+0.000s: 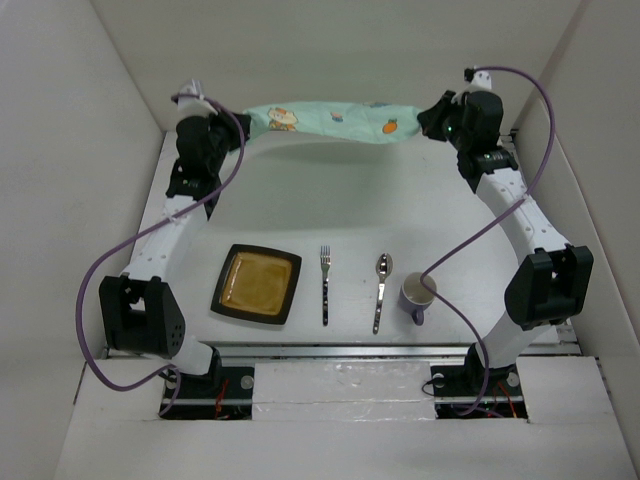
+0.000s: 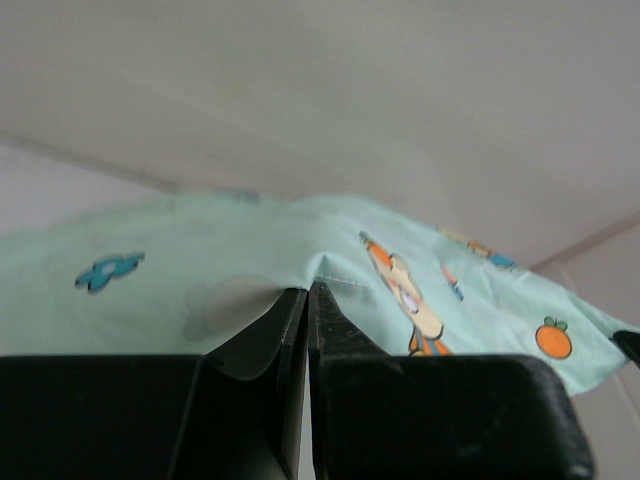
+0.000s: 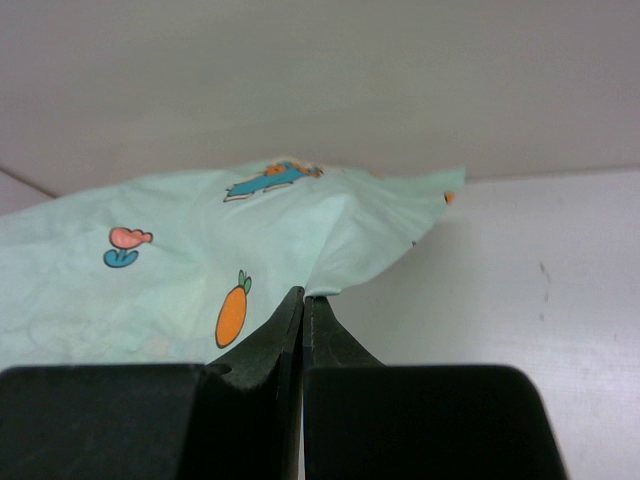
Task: Set the dinner table for one person
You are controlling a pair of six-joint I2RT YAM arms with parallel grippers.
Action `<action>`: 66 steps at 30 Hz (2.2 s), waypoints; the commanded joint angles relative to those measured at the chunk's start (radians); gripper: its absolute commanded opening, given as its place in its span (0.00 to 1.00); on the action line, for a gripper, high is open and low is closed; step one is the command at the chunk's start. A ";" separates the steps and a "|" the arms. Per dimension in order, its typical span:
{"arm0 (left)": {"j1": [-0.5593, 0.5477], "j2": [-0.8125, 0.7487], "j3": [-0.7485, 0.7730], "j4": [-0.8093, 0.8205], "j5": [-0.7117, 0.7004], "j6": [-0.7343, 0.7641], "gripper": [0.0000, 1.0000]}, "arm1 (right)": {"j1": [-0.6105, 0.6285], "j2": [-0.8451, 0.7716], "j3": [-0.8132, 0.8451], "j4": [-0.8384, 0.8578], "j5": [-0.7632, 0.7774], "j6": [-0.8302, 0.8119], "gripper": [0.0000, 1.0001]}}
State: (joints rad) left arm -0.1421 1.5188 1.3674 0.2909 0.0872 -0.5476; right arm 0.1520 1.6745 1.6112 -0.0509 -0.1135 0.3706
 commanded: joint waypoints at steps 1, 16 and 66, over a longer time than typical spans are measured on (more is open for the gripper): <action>0.004 -0.017 -0.287 0.206 0.008 -0.072 0.00 | -0.028 0.010 -0.183 0.147 -0.060 0.042 0.00; -0.042 0.135 -0.505 0.217 -0.006 -0.126 0.05 | -0.046 0.037 -0.496 0.174 -0.045 0.065 0.00; -0.310 -0.865 -0.493 -0.388 -0.038 0.199 0.00 | 0.302 -0.915 -0.950 -0.035 0.022 -0.007 0.00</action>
State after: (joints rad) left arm -0.4484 0.6987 0.8558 -0.0330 0.0334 -0.4500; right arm 0.3771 0.8169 0.6704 -0.0589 -0.0010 0.4099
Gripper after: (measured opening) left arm 0.003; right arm 0.009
